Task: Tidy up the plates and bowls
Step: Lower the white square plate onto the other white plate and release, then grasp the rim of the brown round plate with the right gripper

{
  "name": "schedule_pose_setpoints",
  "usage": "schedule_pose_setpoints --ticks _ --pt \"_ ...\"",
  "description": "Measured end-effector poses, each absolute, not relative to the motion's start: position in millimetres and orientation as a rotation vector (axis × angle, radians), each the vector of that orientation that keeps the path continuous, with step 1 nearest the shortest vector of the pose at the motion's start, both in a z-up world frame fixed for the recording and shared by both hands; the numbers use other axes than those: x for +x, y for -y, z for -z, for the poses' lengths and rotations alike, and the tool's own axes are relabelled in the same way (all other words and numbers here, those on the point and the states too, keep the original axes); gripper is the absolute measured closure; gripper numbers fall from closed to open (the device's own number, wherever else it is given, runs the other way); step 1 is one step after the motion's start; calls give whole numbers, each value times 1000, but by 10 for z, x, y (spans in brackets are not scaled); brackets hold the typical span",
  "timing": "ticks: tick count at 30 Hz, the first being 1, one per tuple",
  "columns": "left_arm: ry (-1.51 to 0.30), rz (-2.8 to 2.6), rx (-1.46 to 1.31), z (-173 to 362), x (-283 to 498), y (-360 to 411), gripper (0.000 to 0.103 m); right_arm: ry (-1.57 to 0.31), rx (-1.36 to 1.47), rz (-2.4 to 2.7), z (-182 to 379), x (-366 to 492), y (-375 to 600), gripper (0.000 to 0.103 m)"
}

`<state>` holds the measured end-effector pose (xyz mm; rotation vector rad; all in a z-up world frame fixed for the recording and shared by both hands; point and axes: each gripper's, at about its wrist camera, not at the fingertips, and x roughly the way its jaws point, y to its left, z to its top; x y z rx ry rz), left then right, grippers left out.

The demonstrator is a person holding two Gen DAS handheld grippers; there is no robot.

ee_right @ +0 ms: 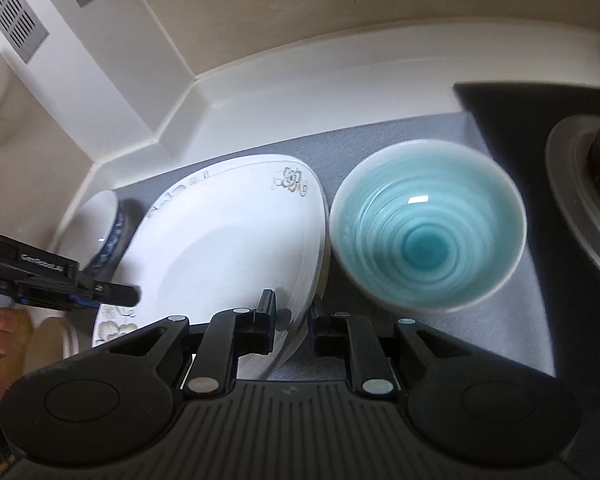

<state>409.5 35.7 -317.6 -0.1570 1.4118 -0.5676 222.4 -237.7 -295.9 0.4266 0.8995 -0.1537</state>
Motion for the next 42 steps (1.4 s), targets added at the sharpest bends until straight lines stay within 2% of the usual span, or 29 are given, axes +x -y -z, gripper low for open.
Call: schedule_pose_setpoints --ticks 5,10,21,25,29,32,33,34,35,36,38,42 --pt "-1401 564 -144 3162 4088 -346 85 -908 284 232 2954 2330 2235 82" --pt "-1318 541 -19 2993 3905 -238 87 -938 129 266 2988 2404 2067 82" --pt "-1302 566 17 2967 3697 -248 87 -947 270 259 2927 2181 2067 81" --pt "-1302 578 -8 3016 3674 -262 83 -932 290 255 2951 2105 2061 74" --pt "-1314 566 -35 3059 3724 -255 81 -933 307 259 3008 2171 2092 73" --pt "-1245 572 53 2907 3591 -262 83 -928 323 257 2961 2110 2090 73" --pt "-1230 591 47 2849 3532 -299 79 -927 339 247 2938 2057 2100 70" --pt "-1228 608 31 2804 3471 -348 77 -931 358 233 2918 1990 2105 62" --pt "-1234 628 8 2770 3406 -401 66 -933 377 215 2901 1908 2099 58" --pt "-1243 649 -26 2743 3335 -460 52 -937 392 192 2890 1818 2081 53" --pt "-1265 705 -77 2710 3171 -535 41 -965 404 140 2905 1647 1998 51" --pt "-1207 722 53 2644 2753 -514 38 -1043 399 36 3045 1431 1762 44"
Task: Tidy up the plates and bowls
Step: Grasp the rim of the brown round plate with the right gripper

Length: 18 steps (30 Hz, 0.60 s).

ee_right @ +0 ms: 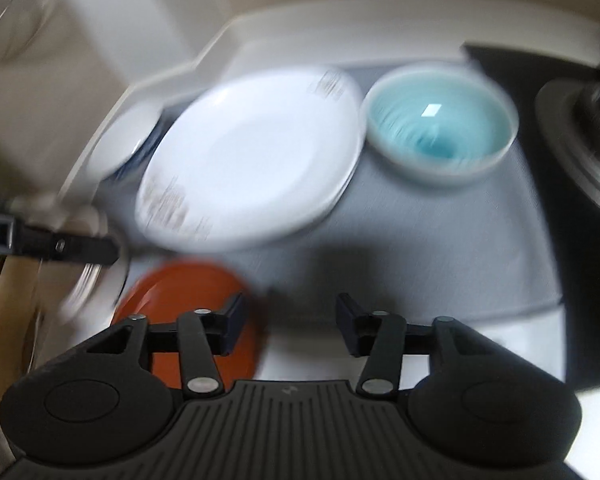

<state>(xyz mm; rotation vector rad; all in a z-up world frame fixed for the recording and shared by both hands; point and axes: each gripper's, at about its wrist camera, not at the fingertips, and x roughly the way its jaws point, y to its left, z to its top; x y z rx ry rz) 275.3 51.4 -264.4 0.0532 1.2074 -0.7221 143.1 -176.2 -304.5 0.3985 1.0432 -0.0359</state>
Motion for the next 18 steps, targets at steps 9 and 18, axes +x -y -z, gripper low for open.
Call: schedule_pose_setpoints --ticks 9,18 --pt "-1312 754 161 2874 2474 -357 35 -1104 210 -1 3210 1352 1468 90" --pt "-1420 801 161 3110 2443 -192 58 -1069 369 78 3203 1002 1941 90"
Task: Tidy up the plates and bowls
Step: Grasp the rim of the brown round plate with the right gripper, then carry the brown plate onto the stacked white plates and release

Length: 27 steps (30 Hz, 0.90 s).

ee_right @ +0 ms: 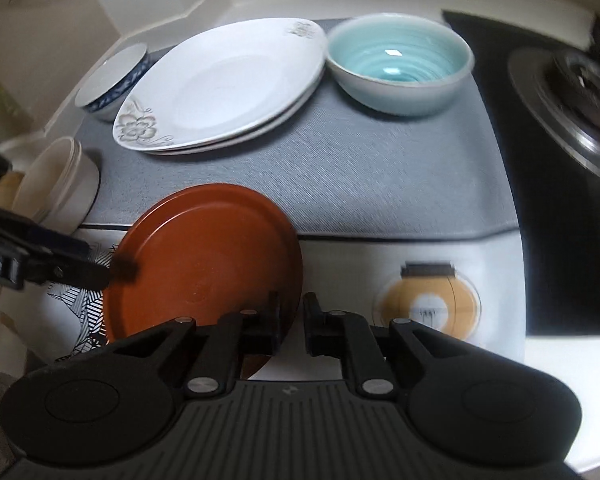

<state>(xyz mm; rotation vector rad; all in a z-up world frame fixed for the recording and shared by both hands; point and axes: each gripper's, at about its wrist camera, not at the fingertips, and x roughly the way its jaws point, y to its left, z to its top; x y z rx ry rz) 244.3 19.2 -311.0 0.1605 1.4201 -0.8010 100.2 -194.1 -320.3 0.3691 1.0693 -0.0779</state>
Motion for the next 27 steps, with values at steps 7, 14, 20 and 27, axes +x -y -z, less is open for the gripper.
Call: schedule_pose_setpoints --ticks 7,14,20,27 --pt "-1407 737 229 3257 2448 23 89 -993 401 76 3245 934 1972 90" --pt "-1421 701 296 3296 2448 188 89 -949 406 40 3275 872 2046 94" --pt "-1344 690 372 3103 2296 215 92 -928 383 62 3153 839 2012 94" --pt "-1214 706 291 2697 2376 168 93 -865 408 71 2835 857 2067 94"
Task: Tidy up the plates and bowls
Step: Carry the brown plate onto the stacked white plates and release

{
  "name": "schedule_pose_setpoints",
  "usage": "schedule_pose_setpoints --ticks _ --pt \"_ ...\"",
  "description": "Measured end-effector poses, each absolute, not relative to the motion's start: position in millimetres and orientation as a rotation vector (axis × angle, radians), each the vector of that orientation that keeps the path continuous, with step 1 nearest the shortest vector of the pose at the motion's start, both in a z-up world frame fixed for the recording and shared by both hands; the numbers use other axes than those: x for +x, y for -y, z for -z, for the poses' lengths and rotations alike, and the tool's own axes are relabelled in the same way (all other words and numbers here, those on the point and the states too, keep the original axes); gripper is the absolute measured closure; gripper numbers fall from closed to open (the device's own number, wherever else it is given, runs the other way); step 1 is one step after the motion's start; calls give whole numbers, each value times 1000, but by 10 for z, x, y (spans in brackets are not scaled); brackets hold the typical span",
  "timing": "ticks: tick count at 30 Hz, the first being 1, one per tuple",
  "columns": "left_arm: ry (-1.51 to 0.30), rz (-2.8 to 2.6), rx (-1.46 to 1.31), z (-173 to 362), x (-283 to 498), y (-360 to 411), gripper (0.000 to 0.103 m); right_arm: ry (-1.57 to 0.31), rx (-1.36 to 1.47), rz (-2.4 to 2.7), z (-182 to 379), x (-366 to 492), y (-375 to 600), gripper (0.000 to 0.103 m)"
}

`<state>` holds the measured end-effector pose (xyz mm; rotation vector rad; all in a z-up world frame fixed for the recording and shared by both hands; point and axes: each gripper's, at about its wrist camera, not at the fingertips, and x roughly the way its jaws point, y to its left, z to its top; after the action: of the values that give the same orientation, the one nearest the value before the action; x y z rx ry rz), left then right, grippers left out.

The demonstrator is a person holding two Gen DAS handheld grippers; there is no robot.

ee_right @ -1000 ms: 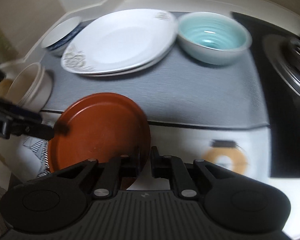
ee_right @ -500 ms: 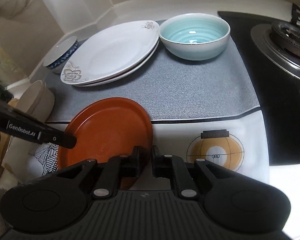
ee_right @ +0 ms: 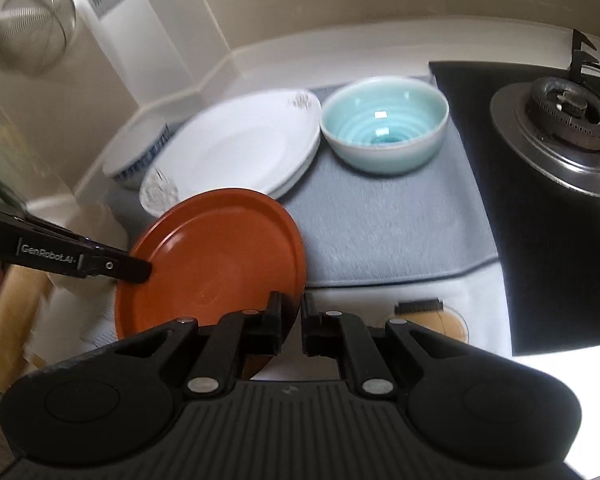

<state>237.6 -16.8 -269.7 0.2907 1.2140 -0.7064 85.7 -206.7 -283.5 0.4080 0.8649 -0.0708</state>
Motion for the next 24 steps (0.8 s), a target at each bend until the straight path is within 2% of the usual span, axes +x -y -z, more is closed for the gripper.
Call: schedule_pose_setpoints --ticks 7,9,12,18,20,23,24 --pt "-1221 692 300 2686 2450 148 93 -850 369 65 2604 1027 2049 95" --pt "-1238 713 299 2695 2481 133 80 -846 352 57 2555 1072 2010 95" --pt "-1209 704 294 2641 2486 97 71 -846 344 49 2495 1137 1966 95" --pt "-1158 692 284 2584 2466 67 68 -868 340 49 2469 1206 1914 95" --pt "-1154 700 283 2597 2460 56 69 -877 336 60 2479 1217 1906 95" --pt "-1141 671 321 2610 2461 72 90 -879 338 71 2460 1233 1910 95" --pt "-1138 664 321 2607 2474 65 92 -876 335 73 2445 1237 1908 95"
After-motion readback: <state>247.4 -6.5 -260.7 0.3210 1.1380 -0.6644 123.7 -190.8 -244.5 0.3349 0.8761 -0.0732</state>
